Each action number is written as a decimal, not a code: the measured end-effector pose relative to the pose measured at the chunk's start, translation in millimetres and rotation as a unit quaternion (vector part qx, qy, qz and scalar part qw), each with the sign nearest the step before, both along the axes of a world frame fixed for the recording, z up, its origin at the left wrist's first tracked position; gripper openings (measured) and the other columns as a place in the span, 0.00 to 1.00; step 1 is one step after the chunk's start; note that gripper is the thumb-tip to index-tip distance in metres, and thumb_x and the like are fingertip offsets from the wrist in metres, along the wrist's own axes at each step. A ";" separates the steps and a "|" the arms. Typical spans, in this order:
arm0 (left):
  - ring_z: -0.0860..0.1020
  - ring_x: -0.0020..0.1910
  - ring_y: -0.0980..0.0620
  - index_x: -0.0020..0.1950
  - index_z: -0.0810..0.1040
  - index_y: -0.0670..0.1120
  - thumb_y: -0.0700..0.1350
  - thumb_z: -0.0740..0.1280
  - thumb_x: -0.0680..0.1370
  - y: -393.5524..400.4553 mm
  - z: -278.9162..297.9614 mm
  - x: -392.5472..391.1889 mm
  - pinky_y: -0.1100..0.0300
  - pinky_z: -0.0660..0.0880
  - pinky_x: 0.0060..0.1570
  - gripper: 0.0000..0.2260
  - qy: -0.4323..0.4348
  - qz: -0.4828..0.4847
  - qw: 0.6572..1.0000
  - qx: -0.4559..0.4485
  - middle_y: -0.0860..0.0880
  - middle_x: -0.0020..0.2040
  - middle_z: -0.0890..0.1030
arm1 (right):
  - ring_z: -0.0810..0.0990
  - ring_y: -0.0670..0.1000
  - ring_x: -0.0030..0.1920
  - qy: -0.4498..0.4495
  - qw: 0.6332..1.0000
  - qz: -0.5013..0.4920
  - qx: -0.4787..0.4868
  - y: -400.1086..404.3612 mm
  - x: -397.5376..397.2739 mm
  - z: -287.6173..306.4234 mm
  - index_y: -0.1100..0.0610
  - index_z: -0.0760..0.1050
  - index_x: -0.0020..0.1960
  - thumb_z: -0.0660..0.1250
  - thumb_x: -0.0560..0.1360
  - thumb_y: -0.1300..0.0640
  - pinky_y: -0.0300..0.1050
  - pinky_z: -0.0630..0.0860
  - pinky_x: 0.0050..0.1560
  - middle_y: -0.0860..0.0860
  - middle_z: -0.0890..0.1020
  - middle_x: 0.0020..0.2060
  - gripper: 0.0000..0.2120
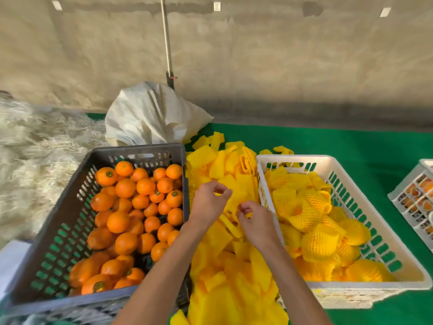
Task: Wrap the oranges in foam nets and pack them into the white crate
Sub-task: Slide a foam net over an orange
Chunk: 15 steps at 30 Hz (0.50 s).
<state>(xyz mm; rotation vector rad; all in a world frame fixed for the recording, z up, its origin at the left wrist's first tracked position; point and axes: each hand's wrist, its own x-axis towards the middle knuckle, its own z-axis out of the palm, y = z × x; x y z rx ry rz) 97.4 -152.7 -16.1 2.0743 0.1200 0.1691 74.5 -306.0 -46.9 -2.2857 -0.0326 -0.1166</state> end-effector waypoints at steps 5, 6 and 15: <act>0.81 0.43 0.56 0.51 0.84 0.47 0.48 0.70 0.83 43.4 -13.5 -13.6 0.55 0.77 0.43 0.06 -0.029 -0.021 0.999 -0.008 0.56 0.47 0.83 | 0.78 0.55 0.62 0.116 0.982 0.030 -0.146 35.1 2.9 -49.7 0.54 0.76 0.66 0.67 0.80 0.54 0.48 0.77 0.48 0.52 0.75 0.65 0.15; 0.81 0.42 0.55 0.51 0.84 0.48 0.48 0.69 0.83 48.6 -15.1 -15.6 0.55 0.77 0.42 0.06 -0.041 -0.024 0.999 -0.013 0.56 0.47 0.83 | 0.79 0.56 0.61 0.126 0.975 0.023 -0.179 38.1 3.3 -57.2 0.53 0.74 0.68 0.67 0.80 0.53 0.47 0.75 0.44 0.52 0.71 0.67 0.17; 0.80 0.39 0.51 0.50 0.83 0.49 0.49 0.68 0.84 74.0 -27.0 -24.2 0.52 0.78 0.36 0.07 -0.074 -0.028 0.996 -0.040 0.54 0.45 0.83 | 0.81 0.58 0.54 0.126 0.962 -0.003 -0.240 51.3 13.1 -93.2 0.54 0.77 0.58 0.64 0.80 0.59 0.48 0.75 0.40 0.53 0.81 0.56 0.08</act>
